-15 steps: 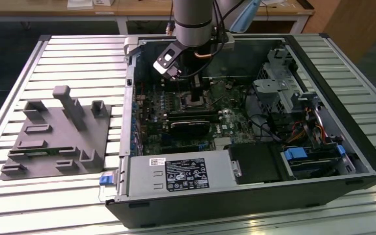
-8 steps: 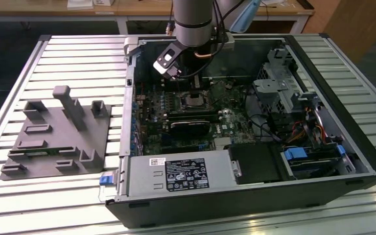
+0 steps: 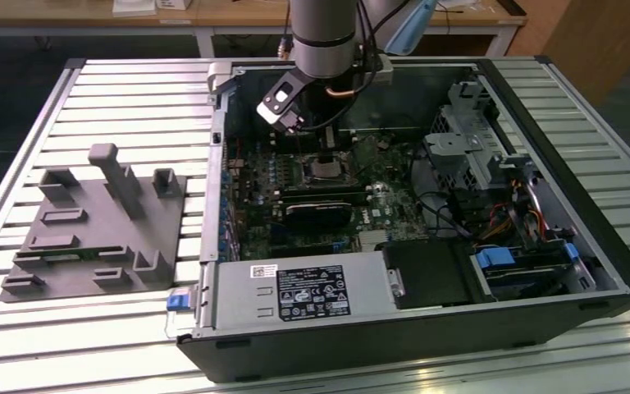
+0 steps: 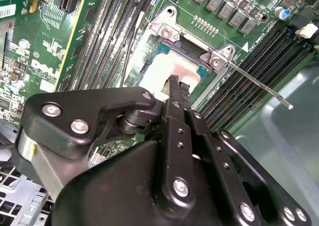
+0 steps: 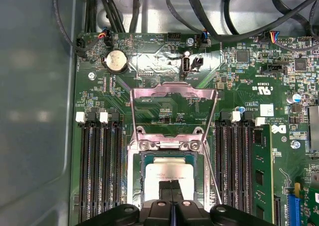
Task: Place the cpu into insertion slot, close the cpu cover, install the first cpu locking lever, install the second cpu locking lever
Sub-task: 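Place the cpu into insertion slot, then close the cpu cover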
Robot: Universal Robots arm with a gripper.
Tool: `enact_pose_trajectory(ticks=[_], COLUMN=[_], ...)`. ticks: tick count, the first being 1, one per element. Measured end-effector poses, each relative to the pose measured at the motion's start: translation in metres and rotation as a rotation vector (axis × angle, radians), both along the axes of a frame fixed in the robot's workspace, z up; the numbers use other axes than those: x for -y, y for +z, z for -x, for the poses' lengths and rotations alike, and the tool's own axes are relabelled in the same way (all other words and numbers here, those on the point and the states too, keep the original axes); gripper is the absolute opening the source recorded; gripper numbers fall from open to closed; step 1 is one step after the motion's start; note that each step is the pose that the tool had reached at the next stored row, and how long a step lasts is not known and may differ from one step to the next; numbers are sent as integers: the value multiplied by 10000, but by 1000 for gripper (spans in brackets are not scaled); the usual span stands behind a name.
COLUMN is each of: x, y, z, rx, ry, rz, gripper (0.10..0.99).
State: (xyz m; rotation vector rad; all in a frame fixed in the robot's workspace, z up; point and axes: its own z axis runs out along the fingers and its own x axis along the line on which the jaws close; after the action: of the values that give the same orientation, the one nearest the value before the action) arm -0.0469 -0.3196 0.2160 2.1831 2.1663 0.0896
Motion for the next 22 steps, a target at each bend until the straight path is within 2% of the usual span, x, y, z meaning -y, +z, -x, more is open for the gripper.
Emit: enact_pose_trajectory(ticks=[4, 13, 22], x=[0, 0, 0], y=[75, 364, 374], z=[0, 0, 0], rx=[-1, 0, 0], ry=[0, 0, 0], rz=[-24, -26, -27], gripper=[106, 106, 106])
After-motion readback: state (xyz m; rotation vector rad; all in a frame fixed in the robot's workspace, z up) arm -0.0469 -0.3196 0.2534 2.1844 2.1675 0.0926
